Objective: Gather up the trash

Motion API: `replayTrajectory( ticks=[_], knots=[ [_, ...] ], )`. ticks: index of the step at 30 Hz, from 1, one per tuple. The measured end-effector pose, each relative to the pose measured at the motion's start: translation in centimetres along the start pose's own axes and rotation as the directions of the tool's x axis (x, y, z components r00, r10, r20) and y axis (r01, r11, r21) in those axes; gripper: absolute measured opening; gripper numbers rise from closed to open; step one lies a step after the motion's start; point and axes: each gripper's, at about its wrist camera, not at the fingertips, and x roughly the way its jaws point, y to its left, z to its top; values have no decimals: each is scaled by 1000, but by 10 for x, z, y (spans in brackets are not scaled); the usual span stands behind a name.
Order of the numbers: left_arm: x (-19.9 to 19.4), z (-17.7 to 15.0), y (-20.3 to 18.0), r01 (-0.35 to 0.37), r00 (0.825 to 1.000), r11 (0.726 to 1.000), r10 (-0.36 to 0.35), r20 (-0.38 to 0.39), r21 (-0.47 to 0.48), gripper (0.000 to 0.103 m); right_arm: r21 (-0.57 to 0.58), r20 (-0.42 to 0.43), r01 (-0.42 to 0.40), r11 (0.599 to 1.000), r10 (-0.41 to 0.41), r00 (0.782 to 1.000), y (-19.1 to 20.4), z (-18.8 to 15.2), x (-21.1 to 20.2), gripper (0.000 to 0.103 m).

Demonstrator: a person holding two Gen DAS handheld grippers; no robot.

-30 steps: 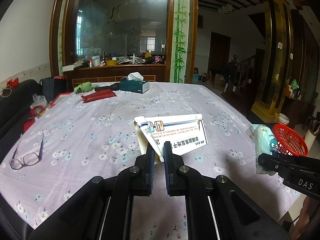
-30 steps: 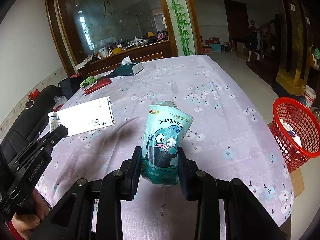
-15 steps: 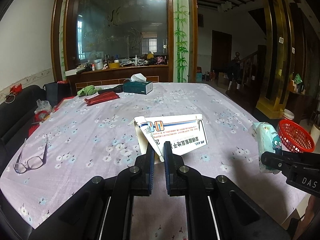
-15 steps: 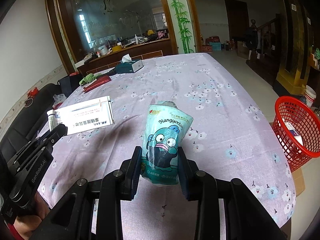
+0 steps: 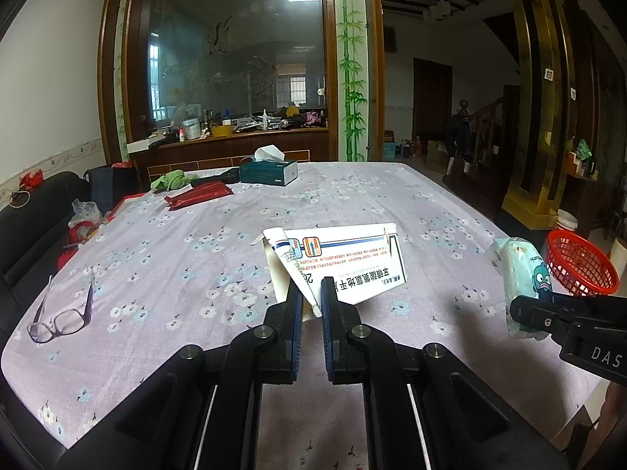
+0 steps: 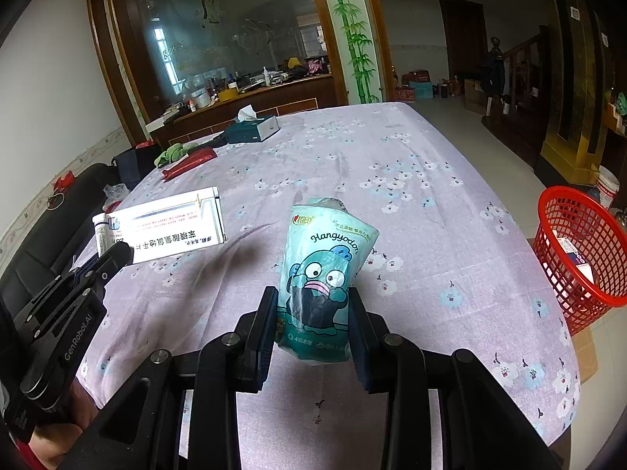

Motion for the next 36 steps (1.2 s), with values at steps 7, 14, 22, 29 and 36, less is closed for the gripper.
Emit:
replayTrajectory(
  ticks=[7,14,22,29,36],
  knots=[
    [4,6,-9,45,999,999,-45,-11,14,8,33,6,9,999,-10,1000,-16,2,-5,36],
    [13,24,-43,196,980,980,-194,-43,43,8,154,70,70,986,-82,994,-75,14,-33,36],
    [35,51,-119,359,932,930,-352,-90,80,8,307,126,171,936,-219,968,-169,20,-79,37],
    [49,66,-197,459,886,879,-444,-133,127,8,404,128,203,892,-275,953,-236,25,-102,39],
    [69,68,-266,497,865,847,-467,-183,188,9,465,116,194,864,-277,954,-281,29,-104,39]
  ],
)
